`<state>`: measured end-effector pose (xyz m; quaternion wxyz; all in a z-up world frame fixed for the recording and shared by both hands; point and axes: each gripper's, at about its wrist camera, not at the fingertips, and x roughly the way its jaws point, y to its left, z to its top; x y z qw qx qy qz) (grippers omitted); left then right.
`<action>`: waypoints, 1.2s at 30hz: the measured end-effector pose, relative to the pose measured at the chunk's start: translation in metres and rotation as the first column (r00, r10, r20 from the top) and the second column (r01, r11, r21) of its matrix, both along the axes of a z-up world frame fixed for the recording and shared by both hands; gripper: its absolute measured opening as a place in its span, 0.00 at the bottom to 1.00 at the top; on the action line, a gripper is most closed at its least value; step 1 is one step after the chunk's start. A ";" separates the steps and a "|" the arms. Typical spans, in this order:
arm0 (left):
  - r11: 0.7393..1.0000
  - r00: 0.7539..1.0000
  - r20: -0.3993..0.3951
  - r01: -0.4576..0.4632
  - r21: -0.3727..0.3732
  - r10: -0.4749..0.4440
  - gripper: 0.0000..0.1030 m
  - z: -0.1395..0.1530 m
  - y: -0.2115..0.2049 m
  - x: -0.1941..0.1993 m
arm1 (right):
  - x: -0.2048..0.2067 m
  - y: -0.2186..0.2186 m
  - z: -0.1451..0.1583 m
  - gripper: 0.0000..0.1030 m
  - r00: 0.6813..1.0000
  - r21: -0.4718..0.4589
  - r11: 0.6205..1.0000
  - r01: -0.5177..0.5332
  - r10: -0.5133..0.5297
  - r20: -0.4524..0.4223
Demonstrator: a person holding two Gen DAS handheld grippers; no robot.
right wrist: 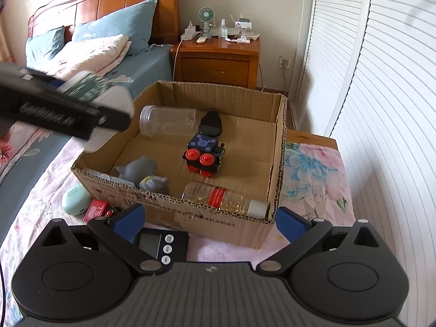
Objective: Organize rigid objects
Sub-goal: 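Carry the swab container and capsule bottle into the box and open both tools, then move both tools back out of the box toward the black digital timer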
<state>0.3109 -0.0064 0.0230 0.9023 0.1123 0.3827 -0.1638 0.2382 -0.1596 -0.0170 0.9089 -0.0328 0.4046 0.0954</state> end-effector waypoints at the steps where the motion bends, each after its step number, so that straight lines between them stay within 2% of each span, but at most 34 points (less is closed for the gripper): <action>1: 1.000 1.000 -0.002 -0.004 0.004 0.004 0.80 -0.001 -0.001 0.004 | -0.001 0.000 0.000 1.00 1.000 -0.001 1.000 -0.001 0.001 0.002; 8: 0.999 0.999 -0.025 -0.042 -0.005 0.042 0.80 -0.011 -0.006 0.028 | 0.001 -0.002 0.002 1.00 1.000 0.023 1.000 -0.004 0.004 0.014; 10: 0.999 0.999 -0.010 -0.051 -0.017 0.051 0.84 -0.012 -0.006 0.031 | 0.002 -0.002 0.002 1.00 1.000 0.025 1.000 -0.005 0.004 0.016; 11: 0.998 0.999 -0.006 -0.054 -0.020 0.054 0.92 -0.012 -0.007 0.033 | 0.003 -0.003 0.001 1.00 1.000 0.025 1.000 -0.003 0.002 0.017; 12: 0.998 0.998 -0.002 -0.057 -0.019 0.057 0.95 -0.012 -0.007 0.033 | 0.003 -0.003 0.001 1.00 1.000 0.026 1.000 -0.002 0.002 0.016; 14: 0.999 0.999 0.006 -0.053 -0.012 0.053 0.95 -0.012 -0.009 0.033 | 0.004 -0.003 0.001 1.00 1.000 0.028 1.000 -0.002 0.002 0.018; 22: 0.999 1.000 0.005 -0.029 -0.017 0.029 0.95 -0.009 -0.008 0.018 | 0.001 -0.002 0.002 1.00 1.000 0.040 0.999 0.004 -0.005 0.022; 36: 1.000 0.999 0.034 -0.008 -0.027 0.008 0.95 0.014 0.002 -0.025 | -0.024 0.002 0.014 1.00 0.999 0.061 0.998 0.012 -0.015 0.046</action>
